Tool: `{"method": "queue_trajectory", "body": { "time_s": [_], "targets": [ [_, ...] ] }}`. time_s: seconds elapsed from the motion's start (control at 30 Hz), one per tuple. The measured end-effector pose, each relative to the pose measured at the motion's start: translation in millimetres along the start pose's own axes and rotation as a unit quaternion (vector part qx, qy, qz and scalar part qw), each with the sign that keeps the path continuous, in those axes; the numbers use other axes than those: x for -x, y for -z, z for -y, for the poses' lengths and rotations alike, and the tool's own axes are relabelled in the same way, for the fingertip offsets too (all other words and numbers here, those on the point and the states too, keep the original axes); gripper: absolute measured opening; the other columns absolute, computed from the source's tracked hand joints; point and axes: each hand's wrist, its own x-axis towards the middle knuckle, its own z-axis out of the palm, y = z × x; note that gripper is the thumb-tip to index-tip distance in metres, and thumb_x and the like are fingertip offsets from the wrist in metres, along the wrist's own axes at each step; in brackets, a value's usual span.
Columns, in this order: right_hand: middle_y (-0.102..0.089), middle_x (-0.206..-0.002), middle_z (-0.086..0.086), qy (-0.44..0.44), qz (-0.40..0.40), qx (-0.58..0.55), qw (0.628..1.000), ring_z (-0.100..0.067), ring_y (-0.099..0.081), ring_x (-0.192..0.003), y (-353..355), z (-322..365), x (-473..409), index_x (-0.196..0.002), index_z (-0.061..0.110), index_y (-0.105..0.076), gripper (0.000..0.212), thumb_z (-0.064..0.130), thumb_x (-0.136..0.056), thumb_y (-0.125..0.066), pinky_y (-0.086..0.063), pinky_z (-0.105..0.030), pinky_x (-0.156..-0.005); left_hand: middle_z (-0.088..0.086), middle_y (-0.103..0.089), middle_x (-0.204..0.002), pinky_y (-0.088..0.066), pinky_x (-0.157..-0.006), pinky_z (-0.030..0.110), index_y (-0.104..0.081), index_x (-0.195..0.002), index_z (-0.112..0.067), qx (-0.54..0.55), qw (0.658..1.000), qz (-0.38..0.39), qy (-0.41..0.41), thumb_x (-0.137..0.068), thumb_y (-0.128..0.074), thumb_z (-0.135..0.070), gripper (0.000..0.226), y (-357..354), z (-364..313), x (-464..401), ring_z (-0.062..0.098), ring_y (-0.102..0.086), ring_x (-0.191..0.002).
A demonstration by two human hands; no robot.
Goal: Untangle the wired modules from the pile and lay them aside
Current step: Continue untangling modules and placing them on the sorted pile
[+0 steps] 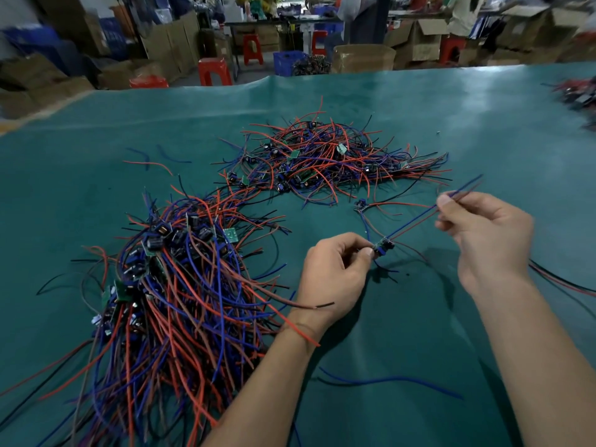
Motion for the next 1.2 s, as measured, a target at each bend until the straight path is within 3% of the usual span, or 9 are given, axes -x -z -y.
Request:
{"method": "queue_trajectory", "body": {
  "time_s": [0.13, 0.27, 0.33, 0.4, 0.53, 0.73, 0.87, 1.0, 1.2],
  "targets": [
    [-0.066, -0.067, 0.004, -0.026, -0.1, -0.094, 0.99, -0.009, -0.062, -0.062, 4, 3, -3, -0.076, 0.011, -0.065, 0.021, -0.003, -0.089, -0.072, -0.055, -0.021, -0.071, -0.006, -0.06, -0.063, -0.047, -0.064, 0.031, -0.073, -0.087, -0.015, -0.032, 0.999, -0.011, -0.004, -0.089, -0.061, -0.024, 0.015, -2, 3, 0, 0.011, -0.051, -0.06],
    [-0.067, -0.057, 0.007, -0.045, -0.165, -0.145, 0.975, -0.009, -0.065, -0.06, 8, 6, -7, -0.078, 0.011, -0.063, 0.021, 0.0, -0.095, -0.066, -0.057, -0.024, -0.072, 0.006, -0.064, -0.065, -0.043, -0.059, 0.03, -0.071, -0.084, -0.014, -0.018, 0.997, -0.077, 0.0, -0.092, -0.06, -0.014, 0.014, -3, 4, -2, 0.012, -0.05, -0.058],
    [-0.068, -0.057, 0.003, -0.066, -0.104, -0.085, 0.989, -0.01, -0.061, -0.053, 4, 4, -3, -0.077, 0.01, -0.065, 0.021, 0.008, -0.098, -0.064, -0.05, -0.023, -0.054, 0.012, -0.065, -0.066, -0.044, -0.057, 0.034, -0.068, -0.084, -0.016, 0.003, 0.995, -0.099, 0.007, -0.095, -0.06, -0.011, 0.015, -1, 5, -5, 0.016, -0.051, -0.058],
    [-0.07, -0.062, -0.001, -0.063, 0.031, 0.047, 0.996, -0.011, -0.059, -0.053, -7, -4, 8, -0.078, 0.012, -0.071, 0.021, 0.02, -0.097, -0.067, -0.042, -0.022, -0.045, 0.007, -0.062, -0.059, -0.044, -0.055, 0.032, -0.067, -0.084, -0.016, 0.013, 0.995, -0.1, 0.008, -0.096, -0.059, -0.01, 0.015, -1, 5, -5, 0.014, -0.053, -0.055],
    [-0.074, -0.073, 0.0, 0.013, 0.22, 0.238, 0.946, -0.013, -0.062, -0.065, -28, -20, 29, -0.084, 0.023, -0.077, 0.028, 0.051, -0.077, -0.074, -0.045, -0.029, -0.058, -0.006, -0.059, -0.052, -0.04, -0.05, 0.016, -0.067, -0.083, -0.012, 0.05, 0.995, -0.083, 0.006, -0.095, -0.061, -0.006, 0.015, -1, 1, -3, 0.001, -0.05, -0.046],
    [-0.076, -0.075, 0.002, 0.056, 0.227, 0.169, 0.958, -0.008, -0.061, -0.064, -26, -18, 28, -0.083, 0.028, -0.078, 0.005, 0.029, -0.078, -0.079, -0.047, -0.022, -0.055, -0.002, -0.066, -0.054, -0.042, -0.054, 0.021, -0.07, -0.083, -0.017, 0.068, 0.997, -0.034, 0.024, -0.095, -0.065, -0.012, 0.015, -1, -1, -3, 0.008, -0.054, -0.048],
    [-0.072, -0.073, 0.006, 0.095, 0.138, 0.085, 0.982, -0.011, -0.058, -0.066, -18, 0, 21, -0.077, 0.023, -0.076, 0.017, 0.009, -0.086, -0.078, -0.047, -0.021, -0.054, 0.001, -0.068, -0.057, -0.043, -0.055, 0.022, -0.07, -0.074, -0.017, 0.052, 0.998, -0.005, 0.02, -0.094, -0.067, -0.014, 0.02, -1, -3, -1, 0.006, -0.053, -0.048],
    [-0.07, -0.068, 0.014, 0.147, 0.086, 0.019, 0.985, -0.007, -0.055, -0.06, -20, 35, 19, -0.088, 0.017, -0.072, 0.013, 0.005, -0.091, -0.072, -0.046, -0.02, -0.06, 0.003, -0.071, -0.062, -0.056, -0.066, 0.027, -0.072, -0.077, -0.014, 0.017, 1.0, -0.011, -0.011, -0.092, -0.068, -0.015, 0.016, 0, -4, 2, 0.009, -0.064, -0.056],
    [-0.07, -0.073, 0.004, 0.162, 0.193, -0.052, 0.966, -0.012, -0.057, -0.061, -65, 110, 31, -0.093, 0.012, -0.073, 0.005, 0.016, -0.092, -0.071, -0.049, -0.024, -0.057, 0.0, -0.071, -0.064, -0.057, -0.073, 0.036, -0.071, -0.077, -0.012, -0.049, 0.998, -0.045, -0.007, -0.092, -0.066, -0.019, 0.017, 1, 0, -1, 0.016, -0.069, -0.066]
  ]
}}
